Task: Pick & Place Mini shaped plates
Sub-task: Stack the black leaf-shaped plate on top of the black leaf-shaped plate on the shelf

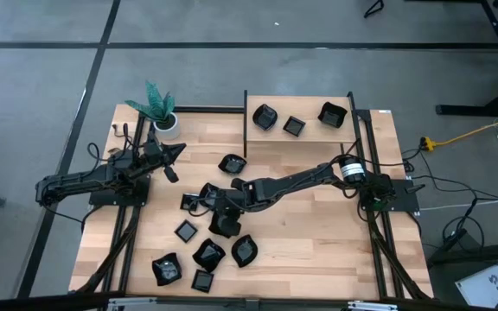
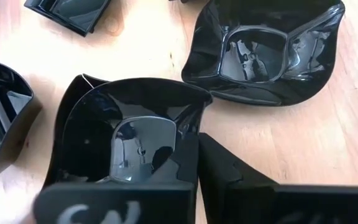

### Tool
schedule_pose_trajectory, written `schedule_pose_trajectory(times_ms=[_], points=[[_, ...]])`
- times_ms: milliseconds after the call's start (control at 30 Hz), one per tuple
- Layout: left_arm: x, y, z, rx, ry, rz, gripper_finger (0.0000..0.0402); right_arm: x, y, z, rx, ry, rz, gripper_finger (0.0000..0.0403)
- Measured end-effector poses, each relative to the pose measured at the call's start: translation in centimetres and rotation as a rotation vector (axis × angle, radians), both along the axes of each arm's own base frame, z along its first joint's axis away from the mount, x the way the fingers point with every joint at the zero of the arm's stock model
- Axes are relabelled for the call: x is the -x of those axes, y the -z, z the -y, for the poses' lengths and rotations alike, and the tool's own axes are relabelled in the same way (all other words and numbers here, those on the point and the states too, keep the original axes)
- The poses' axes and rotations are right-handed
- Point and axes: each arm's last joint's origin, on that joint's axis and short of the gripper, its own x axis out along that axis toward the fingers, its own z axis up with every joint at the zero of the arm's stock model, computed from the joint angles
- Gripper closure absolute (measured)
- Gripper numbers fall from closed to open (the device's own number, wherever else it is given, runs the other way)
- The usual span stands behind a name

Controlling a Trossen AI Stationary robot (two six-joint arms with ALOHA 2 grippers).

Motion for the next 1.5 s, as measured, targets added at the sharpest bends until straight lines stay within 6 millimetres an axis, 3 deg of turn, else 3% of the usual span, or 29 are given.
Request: schedule_pose_trajectory(times_ms=[300,533,800,1133,1500], points=[[0.0,0.0,0.0,0.000,0.000,0.000,0.0398,0.0,-0.2,-0.1,-0.018,-0.048,0.000,0.0398],[0.0,0.0,0.0,0.000,0.000,0.000,0.0398,-0.3,-2.3,-0.2,-0.027,-0.095,0.000,0.0396],[0.0,0.0,0.0,0.000,0.000,0.000,0.0398,-0.1,-6.1,-0.1,0.049,-0.130,-0.041,0.0398],[0.0,0.0,0.0,0.000,0.000,0.000,0.0398,0.9,-12.7,0.4,0.105,-0.176,-0.017,0.0399],[0.0,0.0,0.0,0.000,0.000,0.000,0.0398,3.7,-17.3,3.4,0.200,-0.056,-0.005,0.0399]])
